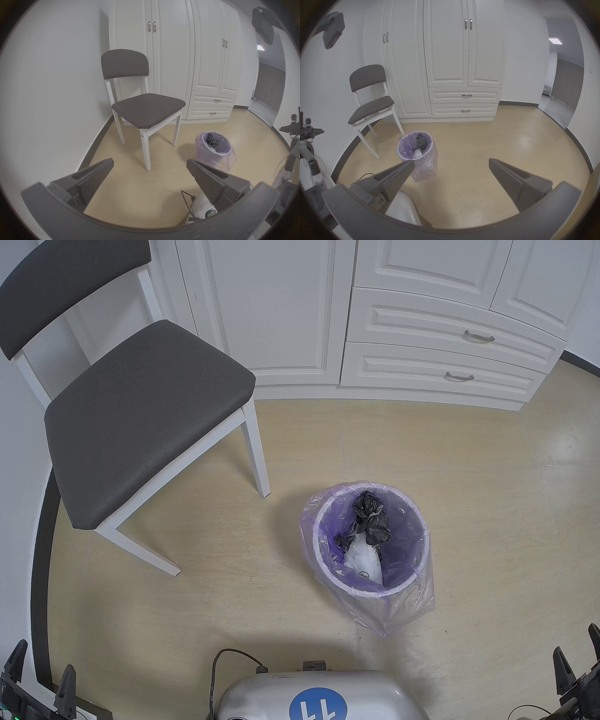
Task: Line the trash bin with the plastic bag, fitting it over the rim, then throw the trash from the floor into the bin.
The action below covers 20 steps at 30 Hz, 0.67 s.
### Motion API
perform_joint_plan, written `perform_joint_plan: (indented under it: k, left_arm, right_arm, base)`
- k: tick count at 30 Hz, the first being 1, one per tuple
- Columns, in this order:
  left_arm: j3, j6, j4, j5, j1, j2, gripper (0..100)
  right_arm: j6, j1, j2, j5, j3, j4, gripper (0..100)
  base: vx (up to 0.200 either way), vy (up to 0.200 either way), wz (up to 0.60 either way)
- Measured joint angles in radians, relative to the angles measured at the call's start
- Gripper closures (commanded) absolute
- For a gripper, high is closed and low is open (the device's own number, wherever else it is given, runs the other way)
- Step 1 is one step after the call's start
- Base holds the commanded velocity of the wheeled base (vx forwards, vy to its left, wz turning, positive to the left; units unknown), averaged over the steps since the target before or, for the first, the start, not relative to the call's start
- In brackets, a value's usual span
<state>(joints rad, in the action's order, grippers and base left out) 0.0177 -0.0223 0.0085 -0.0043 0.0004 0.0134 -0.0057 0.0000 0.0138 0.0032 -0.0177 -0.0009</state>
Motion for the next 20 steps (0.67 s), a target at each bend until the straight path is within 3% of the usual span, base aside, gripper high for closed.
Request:
perform_joint_plan:
  k: [20]
  left_arm:
    - [0.000,0.019,-0.003,0.008,0.000,0.001,0]
  right_arm:
    - [0.024,0.002,0.001,-0.012,0.000,-0.005,0]
  base:
    - [0.000,0.000,0.00]
